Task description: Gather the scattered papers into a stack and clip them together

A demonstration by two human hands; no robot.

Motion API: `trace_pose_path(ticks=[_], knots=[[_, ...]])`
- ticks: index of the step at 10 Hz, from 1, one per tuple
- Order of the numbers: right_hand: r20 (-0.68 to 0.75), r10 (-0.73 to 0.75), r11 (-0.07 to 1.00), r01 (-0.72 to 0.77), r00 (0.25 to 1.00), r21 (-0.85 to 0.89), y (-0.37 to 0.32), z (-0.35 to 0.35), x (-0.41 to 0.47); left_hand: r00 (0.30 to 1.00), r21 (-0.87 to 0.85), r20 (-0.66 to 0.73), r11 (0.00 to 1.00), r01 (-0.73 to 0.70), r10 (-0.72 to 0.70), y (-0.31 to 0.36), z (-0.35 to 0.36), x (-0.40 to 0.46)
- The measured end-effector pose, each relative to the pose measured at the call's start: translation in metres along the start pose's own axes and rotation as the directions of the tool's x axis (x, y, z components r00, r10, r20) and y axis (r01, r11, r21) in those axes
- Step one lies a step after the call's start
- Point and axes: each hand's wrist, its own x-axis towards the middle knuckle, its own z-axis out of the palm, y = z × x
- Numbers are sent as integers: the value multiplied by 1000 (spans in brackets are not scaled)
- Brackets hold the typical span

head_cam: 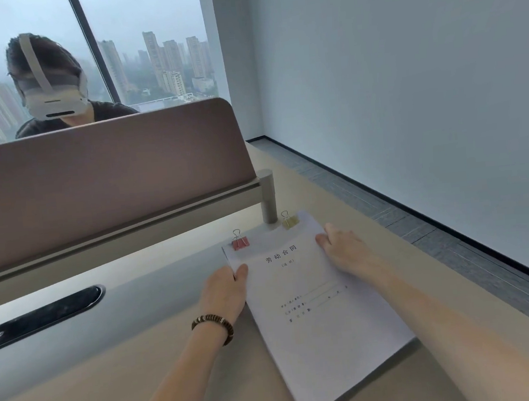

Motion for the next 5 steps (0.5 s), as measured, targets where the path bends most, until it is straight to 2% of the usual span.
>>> trace_pose_path(ticks=[2,4,5], knots=[[-17,-49,987,45,999,-151,-1,8,12,1000,166,-10,986,9,-7,-3,7,11],[-86,-86,932,49,993,-359,1,16,8,998,401,-19,915,-47,60,-4,3,8],[-145,-107,912,39,984,-407,-2,15,3,998,399,-31,916,-42,59,-9,-1,4]])
